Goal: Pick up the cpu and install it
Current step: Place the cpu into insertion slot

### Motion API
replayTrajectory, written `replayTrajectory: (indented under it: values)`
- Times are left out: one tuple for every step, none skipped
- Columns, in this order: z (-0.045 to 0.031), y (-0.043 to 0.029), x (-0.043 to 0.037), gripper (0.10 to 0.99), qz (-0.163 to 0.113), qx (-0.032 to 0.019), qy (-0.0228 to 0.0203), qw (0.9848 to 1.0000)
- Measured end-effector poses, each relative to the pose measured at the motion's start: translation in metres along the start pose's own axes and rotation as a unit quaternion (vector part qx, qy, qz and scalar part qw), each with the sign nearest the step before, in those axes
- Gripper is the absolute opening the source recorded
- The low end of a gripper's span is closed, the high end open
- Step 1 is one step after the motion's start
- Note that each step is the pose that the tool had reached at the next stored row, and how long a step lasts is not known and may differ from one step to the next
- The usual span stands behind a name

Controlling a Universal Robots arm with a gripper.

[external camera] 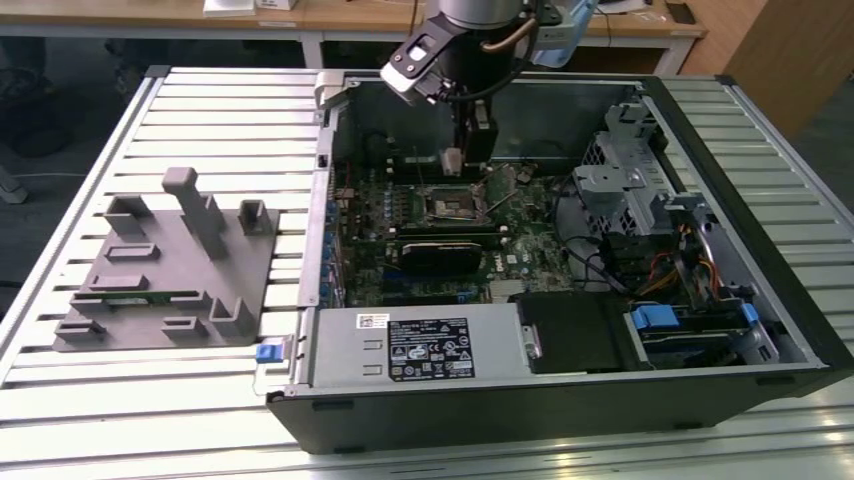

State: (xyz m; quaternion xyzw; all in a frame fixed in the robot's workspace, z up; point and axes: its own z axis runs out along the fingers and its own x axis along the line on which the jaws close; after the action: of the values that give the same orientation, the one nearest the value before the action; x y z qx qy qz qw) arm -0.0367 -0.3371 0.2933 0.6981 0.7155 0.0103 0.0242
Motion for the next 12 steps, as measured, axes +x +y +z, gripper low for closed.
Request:
replayTrajectory:
  values:
    - [0.0009, -0.0001, 0.0006, 0.545, 0.000, 0.0001, -0.0001, 1.0000]
    - [0.0018, -0.0001, 0.0011, 0.545, 0.000, 0.0000, -0.0001, 1.0000]
    - [0.0030, -0.0001, 0.0015, 0.545, 0.000, 0.0000, 0.0000, 1.0000]
    - [0.0040, -0.0002, 0.0022, 0.545, 0.000, 0.0000, -0.0001, 1.0000]
    - [0.0052, -0.0002, 0.0031, 0.545, 0.000, 0.0000, -0.0001, 1.0000]
    - [0.0066, -0.0002, 0.0039, 0.545, 0.000, 0.0000, 0.0000, 1.0000]
    - [0.0077, -0.0003, 0.0049, 0.545, 0.000, 0.0000, 0.0000, 1.0000]
    - [0.0090, -0.0003, 0.0064, 0.545, 0.000, 0.0000, 0.0000, 1.0000]
    - [0.0101, -0.0003, 0.0076, 0.545, 0.000, 0.0000, 0.0000, 1.0000]
    - [0.0111, -0.0003, 0.0088, 0.545, 0.000, 0.0000, 0.0000, 1.0000]
    - [0.0119, -0.0003, 0.0100, 0.545, 0.000, 0.0000, 0.0000, 1.0000]
    - [0.0128, -0.0004, 0.0109, 0.545, 0.000, 0.0000, 0.0000, 1.0000]
